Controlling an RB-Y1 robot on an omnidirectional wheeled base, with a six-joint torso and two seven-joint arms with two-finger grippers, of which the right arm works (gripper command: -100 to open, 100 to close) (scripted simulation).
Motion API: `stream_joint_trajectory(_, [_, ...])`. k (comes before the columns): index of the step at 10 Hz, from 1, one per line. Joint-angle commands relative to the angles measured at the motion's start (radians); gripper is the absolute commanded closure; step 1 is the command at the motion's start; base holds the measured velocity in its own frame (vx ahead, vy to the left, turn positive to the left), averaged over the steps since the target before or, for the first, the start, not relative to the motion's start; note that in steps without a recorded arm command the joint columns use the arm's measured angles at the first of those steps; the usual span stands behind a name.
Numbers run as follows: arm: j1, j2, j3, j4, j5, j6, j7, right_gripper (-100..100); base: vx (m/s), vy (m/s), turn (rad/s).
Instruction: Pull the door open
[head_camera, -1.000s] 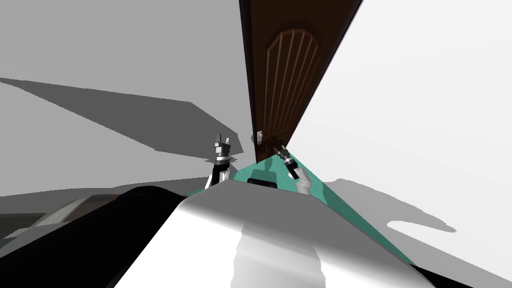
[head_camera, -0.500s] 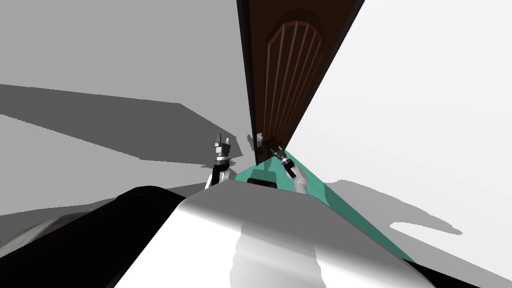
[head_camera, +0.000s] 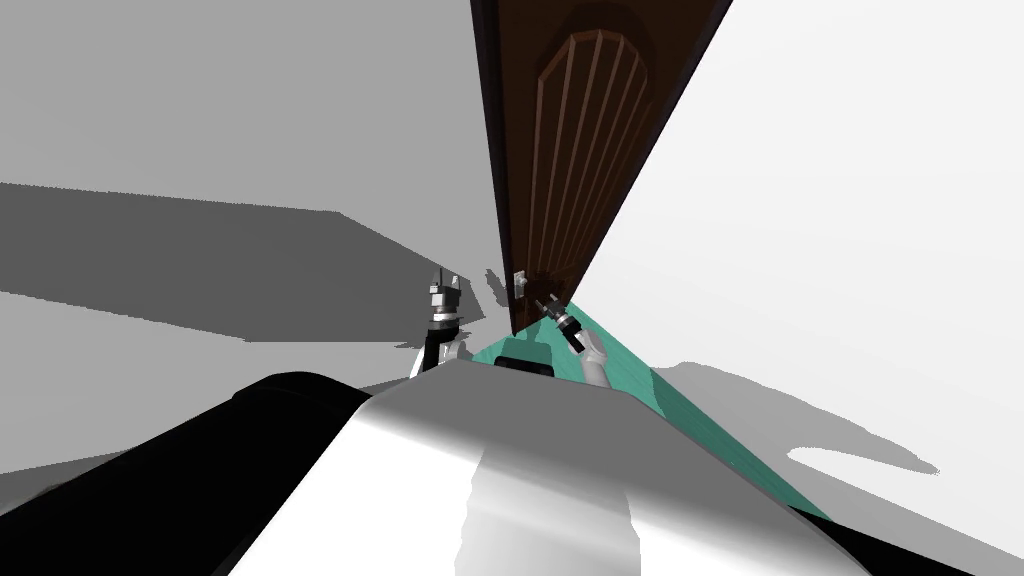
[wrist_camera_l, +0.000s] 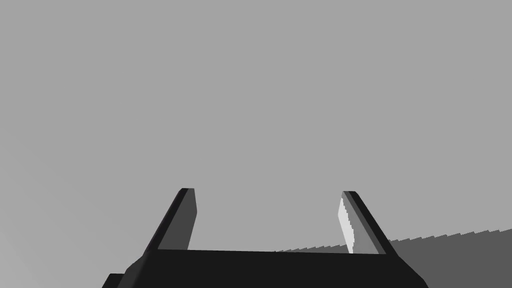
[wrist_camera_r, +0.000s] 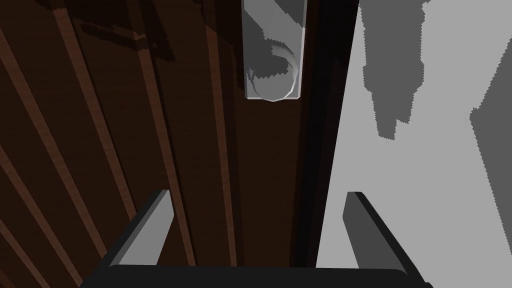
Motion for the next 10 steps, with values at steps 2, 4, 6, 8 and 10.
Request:
stream_joint_trajectory(2, [-0.023,0.025,-0.004,0.043,0.050,-0.013,0.013,-100,0.114,0.065,-0.057])
stream_joint_trajectory(4, [-0.027,-0.008,0.014,0.045,0.010,0.016,0.033,-100,0.034,0.047,0.051])
stream_joint_trajectory(6, [-0.038,-0.025,0.035,0.062,-0.030,0.049,0.068,-100,0.037,0.120,0.107])
stream_joint_trajectory(8, [-0.052,-0.031,0.060,0.084,-0.077,0.089,0.110,-100,0.070,0.086,0.099])
stream_joint_trajectory(10, [-0.066,-0.023,0.085,0.105,-0.125,0.130,0.152,-100,0.086,0.031,0.089])
